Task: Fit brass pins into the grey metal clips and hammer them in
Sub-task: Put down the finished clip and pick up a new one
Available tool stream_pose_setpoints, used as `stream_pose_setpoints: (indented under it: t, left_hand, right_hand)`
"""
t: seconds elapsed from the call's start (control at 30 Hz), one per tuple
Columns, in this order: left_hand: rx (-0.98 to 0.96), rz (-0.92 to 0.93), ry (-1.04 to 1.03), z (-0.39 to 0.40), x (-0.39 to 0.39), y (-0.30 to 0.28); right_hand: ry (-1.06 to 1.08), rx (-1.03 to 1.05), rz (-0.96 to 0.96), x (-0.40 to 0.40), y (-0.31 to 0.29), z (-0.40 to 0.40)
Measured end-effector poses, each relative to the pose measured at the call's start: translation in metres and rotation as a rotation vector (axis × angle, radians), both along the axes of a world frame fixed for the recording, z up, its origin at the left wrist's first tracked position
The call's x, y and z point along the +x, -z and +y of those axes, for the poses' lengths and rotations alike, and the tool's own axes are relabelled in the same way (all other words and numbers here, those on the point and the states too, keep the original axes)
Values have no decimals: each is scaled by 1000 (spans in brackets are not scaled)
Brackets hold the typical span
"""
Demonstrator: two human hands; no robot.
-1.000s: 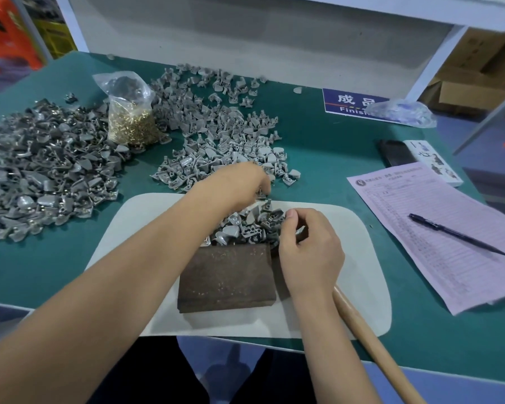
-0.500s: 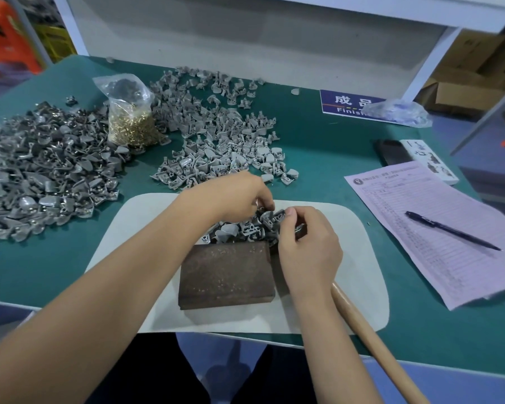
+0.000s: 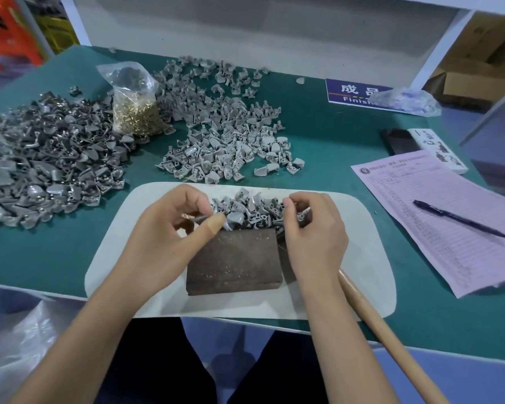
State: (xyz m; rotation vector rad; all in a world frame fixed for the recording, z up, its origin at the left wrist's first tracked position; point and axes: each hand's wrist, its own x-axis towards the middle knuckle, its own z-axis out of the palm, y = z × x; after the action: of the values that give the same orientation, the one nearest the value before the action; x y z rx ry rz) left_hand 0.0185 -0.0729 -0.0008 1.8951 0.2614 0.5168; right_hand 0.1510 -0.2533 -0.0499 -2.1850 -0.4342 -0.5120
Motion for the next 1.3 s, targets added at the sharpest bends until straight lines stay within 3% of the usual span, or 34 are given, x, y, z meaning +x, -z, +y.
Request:
stream_pose_setpoints:
  t: [0.17, 0.3, 0.43, 0.57, 0.73, 0.8, 0.97, 1.13, 1.3]
  left_hand:
    - [-203, 1, 82, -6, -22, 3]
    - [-237, -51, 93, -10, -25, 5]
    - [-550, -141, 167, -18, -26, 8]
    - [-719, -193, 177, -24, -23, 12]
    - [-908, -286, 196, -26, -21, 16]
    - [-951, -306, 213, -23, -22, 18]
    - [-766, -311, 142, -20, -28, 22]
    - [-301, -227, -15, -16, -34, 28]
    - [50, -122, -43, -9, -28, 42]
  right_hand:
    - [6, 6, 3, 0, 1, -1]
    - [-8, 32, -8, -2, 0, -3]
    - [-13, -5, -50, -5, 0, -3]
    - [-25, -29, -99, -7, 0, -1]
    - [-100, 249, -115, -13, -6, 0]
    - [-112, 272, -115, -15, -7, 0]
    - [-250, 122, -158, -23, -11, 0]
    - [-329, -56, -193, -45, -31, -2]
    - [-371, -256, -183, -61, -55, 4]
